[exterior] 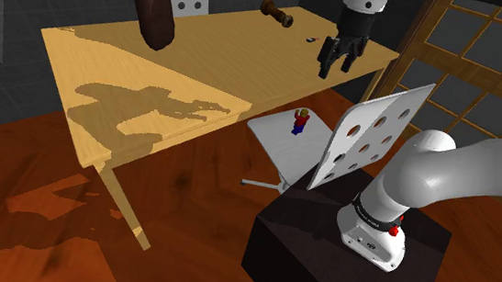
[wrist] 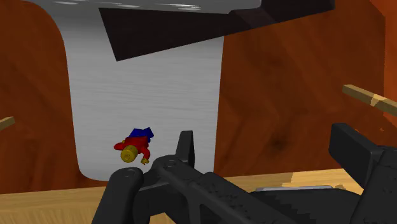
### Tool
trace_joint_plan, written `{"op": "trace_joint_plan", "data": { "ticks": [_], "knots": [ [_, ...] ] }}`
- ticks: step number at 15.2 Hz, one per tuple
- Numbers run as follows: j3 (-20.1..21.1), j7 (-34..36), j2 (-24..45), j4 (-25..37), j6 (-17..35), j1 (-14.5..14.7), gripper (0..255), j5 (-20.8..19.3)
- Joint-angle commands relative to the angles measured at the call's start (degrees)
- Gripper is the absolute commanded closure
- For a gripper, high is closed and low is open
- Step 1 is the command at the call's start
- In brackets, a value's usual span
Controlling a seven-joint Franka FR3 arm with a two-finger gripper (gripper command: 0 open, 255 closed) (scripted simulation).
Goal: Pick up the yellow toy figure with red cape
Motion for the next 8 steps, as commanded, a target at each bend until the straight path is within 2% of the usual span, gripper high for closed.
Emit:
{"op": "trace_joint_plan", "data": {
  "ticks": [1, 8],
  "knots": [
    [0.0, 0.0, 0.0, 0.0, 0.0, 0.0, 0, 0.0],
    [-8.1, -11.9, 2.3, -8.0, 10.9, -0.8, 0, -5.5]
  ]
}}
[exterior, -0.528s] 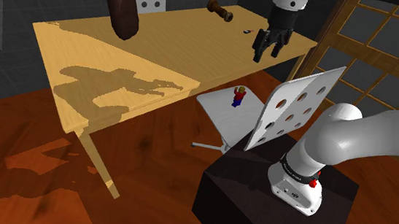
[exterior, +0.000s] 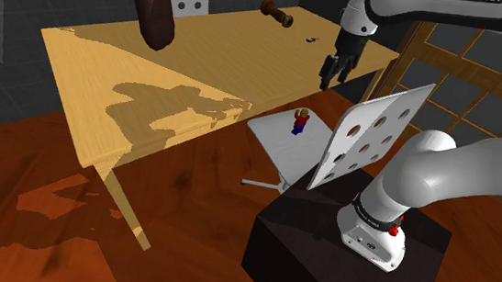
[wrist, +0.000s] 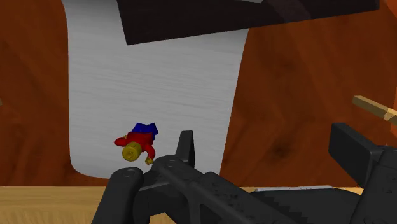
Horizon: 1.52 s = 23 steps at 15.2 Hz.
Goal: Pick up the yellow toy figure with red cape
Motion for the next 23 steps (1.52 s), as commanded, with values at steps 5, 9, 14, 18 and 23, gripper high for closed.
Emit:
{"op": "trace_joint_plan", "data": {
  "ticks": [5, 9, 14, 18, 23],
  "knots": [
    [-7.7, -10.6, 6.5, -3.5, 10.8, -0.6, 0, -4.4],
    [-13.0, -17.6, 12.8, -4.2, 18.3, -0.3, 0, -6.2],
    [-19.7, -27.2, 23.1, -2.8, 27.7, 1.3, 0, -5.8],
    [-24.9, -36.7, 33.1, 0.0, 34.7, 3.7, 0, -1.7],
    [-28.8, -52.6, 47.7, 5.6, 41.3, 5.8, 0, 10.5]
  ]
}}
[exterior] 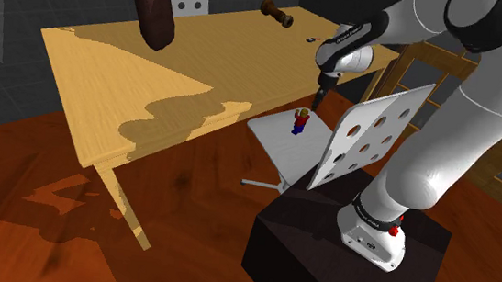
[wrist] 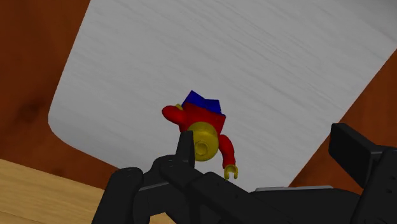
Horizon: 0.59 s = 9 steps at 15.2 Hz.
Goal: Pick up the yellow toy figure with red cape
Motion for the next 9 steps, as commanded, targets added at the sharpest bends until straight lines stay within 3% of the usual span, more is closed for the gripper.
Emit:
{"op": "trace_joint_plan", "data": {
  "ticks": [1, 4, 9],
  "knots": [
    [-0.3, -7.2, 6.4, 3.1, 1.9, 0.1, 0, 6.4],
    [2.2, -16.8, 15.1, 8.0, 3.4, -2.9, 0, 14.8],
    [4.3, -19.2, 18.2, 8.2, 5.8, -4.6, 0, 18.1]
  ]
}}
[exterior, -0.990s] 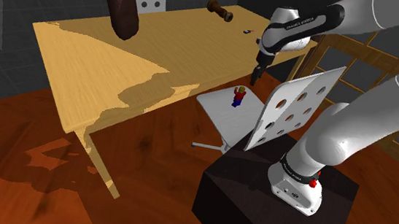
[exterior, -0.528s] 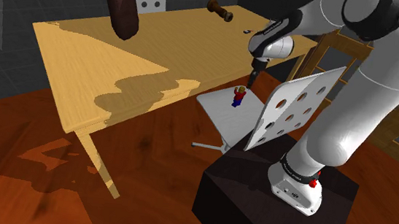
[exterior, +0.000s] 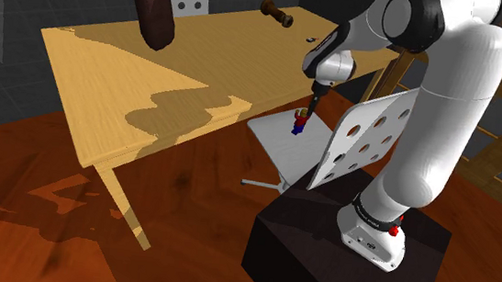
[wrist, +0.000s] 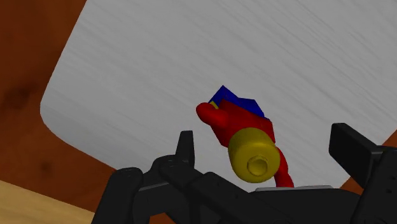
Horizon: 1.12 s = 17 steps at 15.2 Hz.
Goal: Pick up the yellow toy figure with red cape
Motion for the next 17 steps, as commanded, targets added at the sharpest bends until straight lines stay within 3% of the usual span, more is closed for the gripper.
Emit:
{"op": "trace_joint_plan", "data": {
  "ticks": [1, 5, 6, 15, 17],
  "knots": [
    [1.1, -1.4, 1.7, 0.3, 1.2, -0.6, 0, 1.6],
    [2.3, -2.9, 3.7, 0.4, 2.6, -1.5, 0, 3.6],
    [2.2, -2.6, 3.4, 0.3, 2.6, -1.3, 255, 3.4],
    [2.3, -2.8, 3.7, 0.4, 2.6, -1.5, 255, 3.6],
    [1.3, -1.7, 2.2, 0.3, 1.5, -0.7, 255, 2.1]
  ]
}}
